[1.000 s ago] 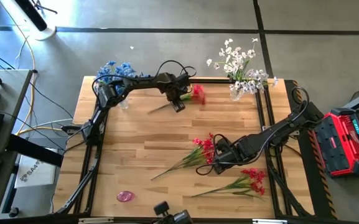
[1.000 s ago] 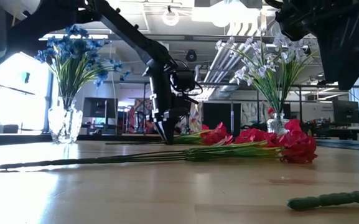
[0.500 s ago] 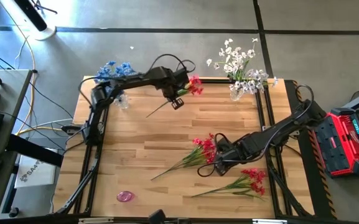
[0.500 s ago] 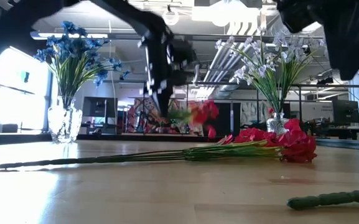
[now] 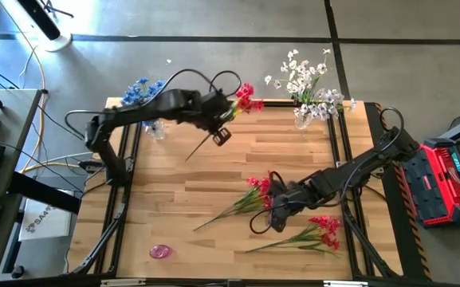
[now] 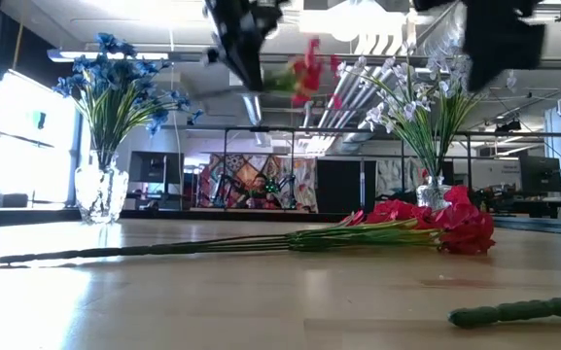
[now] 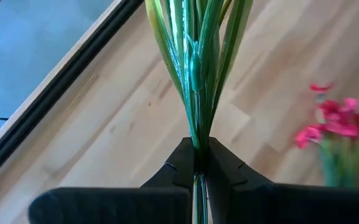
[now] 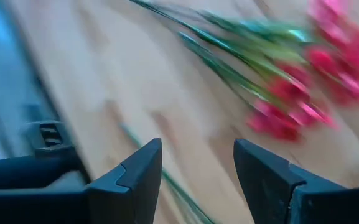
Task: Sort flowers into vase by color
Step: Put the top red flowers into the pink vase
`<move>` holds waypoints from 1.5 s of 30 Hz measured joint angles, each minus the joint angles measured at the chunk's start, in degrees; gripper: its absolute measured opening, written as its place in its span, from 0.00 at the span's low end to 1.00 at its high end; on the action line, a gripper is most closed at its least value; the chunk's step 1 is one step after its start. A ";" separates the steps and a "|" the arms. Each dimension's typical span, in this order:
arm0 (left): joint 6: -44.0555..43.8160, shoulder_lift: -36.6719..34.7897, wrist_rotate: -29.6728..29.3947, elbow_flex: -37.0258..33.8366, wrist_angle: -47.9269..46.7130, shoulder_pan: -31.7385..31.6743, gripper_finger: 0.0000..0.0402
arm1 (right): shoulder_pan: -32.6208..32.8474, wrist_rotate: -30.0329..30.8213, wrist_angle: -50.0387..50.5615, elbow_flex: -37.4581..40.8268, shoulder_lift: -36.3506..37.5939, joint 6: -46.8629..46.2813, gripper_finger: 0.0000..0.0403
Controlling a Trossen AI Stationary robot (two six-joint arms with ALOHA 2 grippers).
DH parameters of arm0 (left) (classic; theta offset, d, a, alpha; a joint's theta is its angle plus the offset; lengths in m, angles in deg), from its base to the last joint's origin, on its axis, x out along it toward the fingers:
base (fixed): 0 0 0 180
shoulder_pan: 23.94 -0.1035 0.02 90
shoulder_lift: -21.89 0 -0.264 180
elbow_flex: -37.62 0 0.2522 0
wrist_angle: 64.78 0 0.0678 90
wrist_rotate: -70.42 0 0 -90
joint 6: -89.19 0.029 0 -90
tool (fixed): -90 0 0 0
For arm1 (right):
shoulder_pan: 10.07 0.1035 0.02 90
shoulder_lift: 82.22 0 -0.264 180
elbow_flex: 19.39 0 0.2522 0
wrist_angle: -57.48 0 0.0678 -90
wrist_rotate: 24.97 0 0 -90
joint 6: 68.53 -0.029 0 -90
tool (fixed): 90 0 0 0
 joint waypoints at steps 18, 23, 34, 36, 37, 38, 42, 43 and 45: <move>-24.98 -11.71 -25.11 0.00 -0.08 36.90 0.01 | 0.04 12.37 -25.76 -0.09 0.00 17.19 0.47; -35.49 -11.60 -41.64 -0.66 0.41 50.66 0.01 | 0.62 12.38 -24.47 -0.09 0.00 17.69 0.47; -43.58 -11.42 -57.50 -10.25 1.31 70.59 0.01 | 2.57 15.44 -21.10 -0.07 0.00 12.19 0.47; -45.17 -11.42 -58.45 -12.21 1.60 72.31 0.01 | 2.56 16.29 -21.15 -0.07 0.00 9.47 0.47; -45.88 -11.42 -59.08 -13.23 1.69 73.39 0.01 | 2.56 16.41 -21.15 -0.07 0.00 7.60 0.47; -46.80 -11.42 -60.14 -14.37 1.80 74.54 0.01 | 2.54 16.62 -21.15 -0.07 0.00 5.89 0.47; -53.91 -11.42 -67.33 -20.86 3.75 79.84 0.01 | 2.49 18.87 -21.15 -0.07 0.00 -0.79 0.47; -55.94 -11.38 -69.23 -22.38 4.27 81.26 0.01 | 2.56 19.65 -21.21 -0.07 0.00 -2.20 0.47; -59.93 -11.38 -71.92 -25.27 5.51 84.14 0.01 | 3.04 21.00 -21.50 -0.07 0.00 -4.93 0.47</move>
